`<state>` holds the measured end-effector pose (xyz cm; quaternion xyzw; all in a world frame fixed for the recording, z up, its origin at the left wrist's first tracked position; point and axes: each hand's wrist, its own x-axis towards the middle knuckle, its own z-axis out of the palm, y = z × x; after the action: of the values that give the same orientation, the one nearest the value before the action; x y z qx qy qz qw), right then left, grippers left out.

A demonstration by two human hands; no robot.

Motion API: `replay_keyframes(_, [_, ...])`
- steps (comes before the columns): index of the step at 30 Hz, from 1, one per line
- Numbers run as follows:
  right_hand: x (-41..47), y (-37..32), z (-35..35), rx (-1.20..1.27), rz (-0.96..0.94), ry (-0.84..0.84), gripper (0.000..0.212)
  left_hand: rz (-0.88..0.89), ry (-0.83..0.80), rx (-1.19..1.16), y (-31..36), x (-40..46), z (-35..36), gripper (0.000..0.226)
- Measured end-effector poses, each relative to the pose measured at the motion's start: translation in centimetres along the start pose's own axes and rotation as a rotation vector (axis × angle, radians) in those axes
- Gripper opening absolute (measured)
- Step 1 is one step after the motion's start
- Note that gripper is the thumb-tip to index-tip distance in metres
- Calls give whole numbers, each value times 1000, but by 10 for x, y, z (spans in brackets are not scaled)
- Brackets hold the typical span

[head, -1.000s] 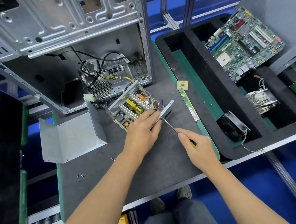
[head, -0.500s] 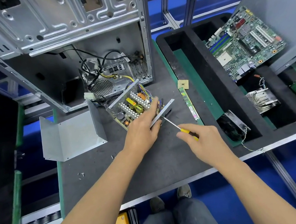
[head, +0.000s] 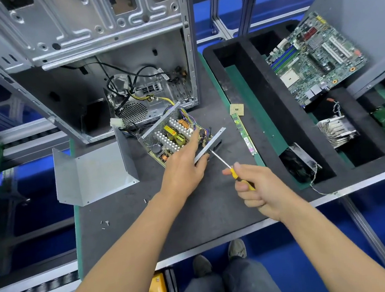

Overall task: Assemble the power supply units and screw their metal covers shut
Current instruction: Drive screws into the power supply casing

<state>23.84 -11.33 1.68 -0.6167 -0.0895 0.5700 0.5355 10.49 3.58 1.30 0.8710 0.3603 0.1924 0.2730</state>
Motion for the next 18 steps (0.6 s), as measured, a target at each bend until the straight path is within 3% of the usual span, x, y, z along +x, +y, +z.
replay_keyframes(1, [0, -3, -2, 101, 86, -55, 31, 6, 1, 2, 0, 0, 0, 67])
replay_keyframes(2, [-1, -2, -2, 74, 53, -69, 26, 12, 1, -2, -1, 0, 1, 67])
replay_keyframes(3, [-5, 1, -1, -94, -94, -28, 19, 19, 1, -11, -2, 0, 1, 66])
replay_keyframes(5, [-10, 9, 0, -745, -529, 227, 10, 31, 5, -16, -2, 0, 1, 65])
replay_keyframes(7, [-9, 14, 2, -1154, -765, 396, 17, 27, 8, -21, -2, 0, 1, 65])
replay_keyframes(8, [-7, 13, 2, -1136, -735, 377, 23, 25, 13, -23, -3, 0, 2, 65])
replay_keyframes(10, [-3, 4, -1, -642, -446, 167, 35, 28, 27, -9, -3, -1, 3, 64])
replay_keyframes(12, [-1, -6, -3, -271, -177, 5, 26, 20, 4, 22, -3, 0, 3, 64])
replay_keyframes(14, [-1, -5, -8, -457, -260, 22, 19, 13, -65, -3, 0, 2, -2, 67])
replay_keyframes(16, [-4, 7, -16, -774, -478, 164, 11, 22, -70, -150, 3, -7, -13, 72])
replay_keyframes(18, [-7, 20, -22, -743, -538, 317, 9, 30, 169, -268, -6, -27, -26, 55])
